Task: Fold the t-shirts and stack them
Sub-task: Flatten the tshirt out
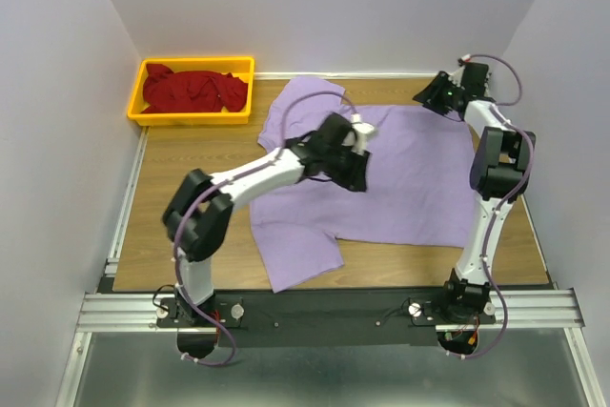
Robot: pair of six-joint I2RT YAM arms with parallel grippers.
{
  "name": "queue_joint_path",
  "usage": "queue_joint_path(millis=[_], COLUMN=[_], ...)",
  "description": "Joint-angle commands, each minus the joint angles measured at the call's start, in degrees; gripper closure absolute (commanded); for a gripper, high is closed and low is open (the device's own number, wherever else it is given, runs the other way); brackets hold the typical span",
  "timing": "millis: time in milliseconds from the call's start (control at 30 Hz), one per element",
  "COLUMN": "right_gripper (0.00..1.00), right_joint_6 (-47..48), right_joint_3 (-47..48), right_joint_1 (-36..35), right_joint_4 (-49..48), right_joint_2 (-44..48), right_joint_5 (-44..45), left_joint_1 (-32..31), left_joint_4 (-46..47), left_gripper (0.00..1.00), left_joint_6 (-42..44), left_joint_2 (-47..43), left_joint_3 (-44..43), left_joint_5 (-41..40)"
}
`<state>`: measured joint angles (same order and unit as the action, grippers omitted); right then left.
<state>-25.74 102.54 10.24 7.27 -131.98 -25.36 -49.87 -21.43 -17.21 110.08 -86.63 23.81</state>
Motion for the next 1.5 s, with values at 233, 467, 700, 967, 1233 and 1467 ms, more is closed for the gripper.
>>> queue_joint_path(millis=[233,467,700,967,1233,1467], right_gripper=[0.46,0.46,0.46,0.46,0.46,0.45], right_joint_6=[-3.1,-4.2,-3.5,-2.7,-1.6,1.3], right_joint_3=[3.4,6.9,9.7,12.2,12.0,5.9], right_joint_1=[-14.4,-17.3,-17.3,-17.2,-16.8,-16.1], right_joint_4=[0.3,-0.2,-0.2,-0.2,-0.2,-0.1], right_joint_2=[-2.2,-7.9,-12.7,-16.2,-13.9,-5.1], right_joint_5=[-5.1,-5.3,-3.7,-1.4,-1.6,-0.1], left_joint_1=[14.3,19.6,20.0,20.0,20.0,24.1], left_joint_4=[-4.0,-3.8,-5.3,-6.1,-7.2,-4.2], left_gripper=[0.55,0.57,0.59,0.6,0.6,0.59], left_joint_6=[-1.5,-2.1,-2.5,-3.6,-4.5,-6.3], left_joint_2=[-16.6,-19.6,-19.5,-21.2,-24.7,-28.6], left_joint_3=[26.9,35.7,39.3,45.2,45.7,31.3], left_joint_5=[-10.4,-11.4,-9.8,-7.2,-6.8,-13.3])
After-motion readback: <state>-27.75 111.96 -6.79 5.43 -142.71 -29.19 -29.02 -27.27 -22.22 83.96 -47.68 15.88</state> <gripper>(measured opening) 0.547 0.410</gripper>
